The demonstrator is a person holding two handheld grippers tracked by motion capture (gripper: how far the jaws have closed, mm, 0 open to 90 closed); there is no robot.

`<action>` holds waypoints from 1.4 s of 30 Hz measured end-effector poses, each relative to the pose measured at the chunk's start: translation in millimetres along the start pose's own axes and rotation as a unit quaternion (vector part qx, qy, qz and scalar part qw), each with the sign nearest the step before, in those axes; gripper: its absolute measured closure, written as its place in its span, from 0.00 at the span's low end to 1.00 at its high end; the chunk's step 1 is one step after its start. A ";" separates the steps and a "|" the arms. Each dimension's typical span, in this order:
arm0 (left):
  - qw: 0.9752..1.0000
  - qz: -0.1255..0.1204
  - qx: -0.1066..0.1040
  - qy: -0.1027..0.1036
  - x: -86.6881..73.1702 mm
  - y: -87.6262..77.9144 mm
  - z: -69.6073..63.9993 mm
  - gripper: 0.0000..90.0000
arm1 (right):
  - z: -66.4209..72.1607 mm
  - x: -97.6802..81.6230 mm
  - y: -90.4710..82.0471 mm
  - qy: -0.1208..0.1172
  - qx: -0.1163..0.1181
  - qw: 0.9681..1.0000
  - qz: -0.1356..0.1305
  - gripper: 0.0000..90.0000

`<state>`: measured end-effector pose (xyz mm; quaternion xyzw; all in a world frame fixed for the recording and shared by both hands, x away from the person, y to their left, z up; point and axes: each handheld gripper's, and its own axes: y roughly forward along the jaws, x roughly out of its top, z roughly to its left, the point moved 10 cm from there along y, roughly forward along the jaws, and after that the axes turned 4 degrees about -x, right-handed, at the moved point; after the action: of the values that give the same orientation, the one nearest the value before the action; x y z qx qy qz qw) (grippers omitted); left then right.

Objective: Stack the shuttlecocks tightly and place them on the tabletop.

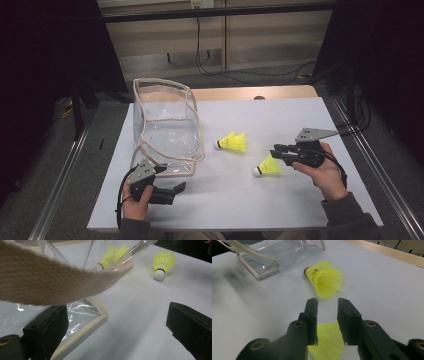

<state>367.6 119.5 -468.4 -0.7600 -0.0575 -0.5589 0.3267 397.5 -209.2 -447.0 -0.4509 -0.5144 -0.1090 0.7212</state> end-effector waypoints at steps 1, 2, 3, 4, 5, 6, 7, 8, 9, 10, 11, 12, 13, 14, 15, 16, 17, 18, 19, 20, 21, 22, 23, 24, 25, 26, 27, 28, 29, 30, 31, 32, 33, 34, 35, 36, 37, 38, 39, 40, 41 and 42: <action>1.000 0.000 0.001 0.000 0.1 0.1 0.1 0.05 | -0.1 -0.4 0.3 -0.002 -0.001 1.000 0.001 0.73; 1.000 0.000 0.000 0.000 0.0 0.0 0.0 0.05 | 0.2 -1.5 0.5 -0.002 -0.001 1.000 0.004 0.72; 1.000 0.000 0.000 0.000 0.0 -0.1 0.0 0.05 | 0.8 -2.4 0.7 -0.002 0.000 1.000 0.005 0.72; 1.000 0.000 -0.001 0.000 0.0 -0.1 -0.1 0.05 | 1.4 -3.1 1.1 0.002 0.003 1.000 0.004 0.70; 1.000 0.001 0.000 -0.001 -0.1 -0.2 -0.1 0.05 | 2.1 -3.5 1.6 0.005 0.006 1.000 0.004 0.68; 1.000 0.001 0.000 -0.001 -0.1 -0.3 -0.1 0.05 | 2.7 -4.3 1.9 0.007 0.007 1.000 0.005 0.66; 1.000 0.000 0.000 0.000 0.2 -0.2 0.1 0.05 | 2.9 -4.6 2.1 0.008 0.007 1.000 0.005 0.64; 1.000 -0.001 -0.001 0.000 0.1 -0.1 0.0 0.05 | 3.3 -4.9 2.5 0.010 0.007 1.000 0.005 0.61; 1.000 0.000 0.000 0.001 0.1 -0.2 0.2 0.05 | 3.7 -5.3 2.9 0.012 0.007 1.000 0.005 0.59; 1.000 0.000 0.000 0.000 0.1 -0.2 0.0 0.05 | 4.9 -5.3 3.2 0.013 0.008 1.000 0.004 0.57; 1.000 0.001 0.000 0.000 -0.1 -0.3 0.0 0.05 | 6.4 -5.0 3.7 0.013 0.011 1.000 0.001 0.55; 1.000 0.001 0.000 0.000 -0.2 -0.3 0.1 0.05 | 7.7 -5.1 4.1 0.016 0.014 1.000 0.000 0.52; 1.000 0.001 0.000 0.000 -0.2 -0.3 0.0 0.05 | 8.4 -5.4 4.5 0.019 0.014 1.000 0.002 0.48; 1.000 0.001 0.000 0.000 -0.1 -0.3 0.0 0.05 | 8.8 -6.0 4.7 0.020 0.013 1.000 0.005 0.44; 1.000 0.001 0.000 0.000 -0.1 -0.3 0.0 0.05 | 8.7 -6.4 4.7 0.021 0.013 1.000 0.007 0.39; 1.000 0.001 0.000 0.000 -0.1 -0.3 0.0 0.05 | 8.7 -6.9 4.8 0.025 0.013 1.000 0.008 0.35; 1.000 0.001 0.000 0.000 -0.1 -0.2 0.0 0.05 | 8.1 -7.3 4.5 0.029 0.011 0.999 0.009 0.33; 1.000 0.000 0.000 0.000 -0.1 -0.3 0.0 0.05 | 6.9 -7.8 3.6 0.033 0.009 0.999 0.007 0.30; 1.000 0.000 0.000 0.000 0.0 -0.3 0.0 0.05 | 6.5 -8.4 3.3 0.032 0.008 0.999 0.008 0.27; 1.000 0.000 0.000 0.000 -0.1 -0.3 0.0 0.05 | 5.5 -9.2 2.7 0.030 0.004 1.000 0.008 0.24; 1.000 0.000 0.000 0.000 0.0 -0.3 0.0 0.05 | 5.5 -9.7 2.5 0.031 0.002 0.999 0.008 0.22; 1.000 0.000 0.000 -0.001 0.0 -0.3 0.0 0.05 | 5.7 -10.5 2.4 0.033 0.002 0.999 0.008 0.21; 1.000 -0.002 0.000 -0.001 0.3 -0.1 -0.1 0.05 | 5.8 -11.3 2.5 0.035 0.001 0.999 0.009 0.20; 1.000 -0.002 0.000 -0.002 0.4 -0.2 -0.2 0.05 | 6.5 -12.4 2.9 0.035 0.002 0.999 0.010 0.19; 1.000 -0.002 0.000 -0.002 0.5 -0.2 -0.2 0.05 | 7.6 -12.8 3.4 0.035 0.003 0.999 0.010 0.17; 1.000 -0.002 0.000 -0.002 0.5 -0.3 -0.3 0.05 | 9.7 -13.9 4.2 0.032 0.005 0.999 0.012 0.16; 1.000 -0.001 0.000 -0.003 0.5 -0.7 -0.3 0.05 | 10.5 -14.5 4.6 0.030 0.006 0.999 0.013 0.16; 1.000 -0.001 0.000 -0.003 0.5 -0.7 -0.3 0.05 | 11.5 -15.6 5.0 0.028 0.004 0.999 0.015 0.16; 1.000 -0.001 0.000 -0.002 0.5 -0.7 -0.3 0.05 | 12.4 -16.1 5.1 0.027 0.005 0.999 0.017 0.16; 1.000 -0.001 0.000 -0.002 0.4 -0.7 -0.3 0.05 | 13.4 -16.2 5.1 0.026 0.006 1.000 0.015 0.16; 1.000 -0.001 0.000 -0.001 0.3 -0.7 -0.2 0.05 | 14.4 -16.9 4.9 0.026 0.008 0.999 0.017 0.16; 1.000 -0.001 0.000 -0.002 0.5 -0.8 -0.2 0.05 | 15.0 -18.2 4.8 0.025 0.008 0.999 0.019 0.16; 1.000 -0.002 0.000 -0.002 0.6 -0.9 -0.2 0.05 | 15.6 -19.7 4.9 0.024 0.007 0.999 0.020 0.16; 1.000 -0.002 0.000 -0.001 0.7 -0.9 -0.3 0.05 | 16.2 -21.4 5.0 0.027 0.008 0.999 0.023 0.17; 1.000 -0.003 0.003 -0.002 0.8 -0.7 -0.1 0.05 | 16.3 -23.1 5.3 0.026 0.009 0.999 0.025 0.17; 1.000 -0.002 0.003 -0.001 0.7 -0.8 0.0 0.05 | 16.5 -25.0 5.4 0.025 0.010 0.999 0.028 0.19; 1.000 -0.002 0.003 -0.001 0.7 -0.6 -0.1 0.05 | 16.4 -26.4 5.4 0.025 0.009 0.999 0.031 0.20; 1.000 -0.002 0.002 -0.001 0.7 -0.6 -0.3 0.05 | 16.7 -27.9 5.4 0.023 0.011 0.999 0.032 0.21; 1.000 -0.002 0.002 -0.001 0.8 -0.5 -0.3 0.05 | 17.4 -29.3 5.4 0.024 0.013 0.999 0.035 0.24; 1.000 -0.002 0.003 -0.001 0.8 -0.5 -0.2 0.05 | 18.3 -31.4 5.5 0.019 0.018 0.999 0.038 0.26; 1.000 -0.002 0.003 -0.001 0.8 -0.5 -0.2 0.05 | 18.9 -32.5 5.6 0.019 0.019 0.999 0.040 0.26; 1.000 -0.004 0.001 -0.001 1.0 -0.4 -0.4 0.05 | 19.3 -33.9 5.8 0.019 0.020 0.999 0.043 0.28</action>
<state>367.5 119.3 -467.3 -0.7601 -0.0610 -0.5593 0.3251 373.6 -201.6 -477.3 -0.4560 -0.4834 -0.0764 0.7434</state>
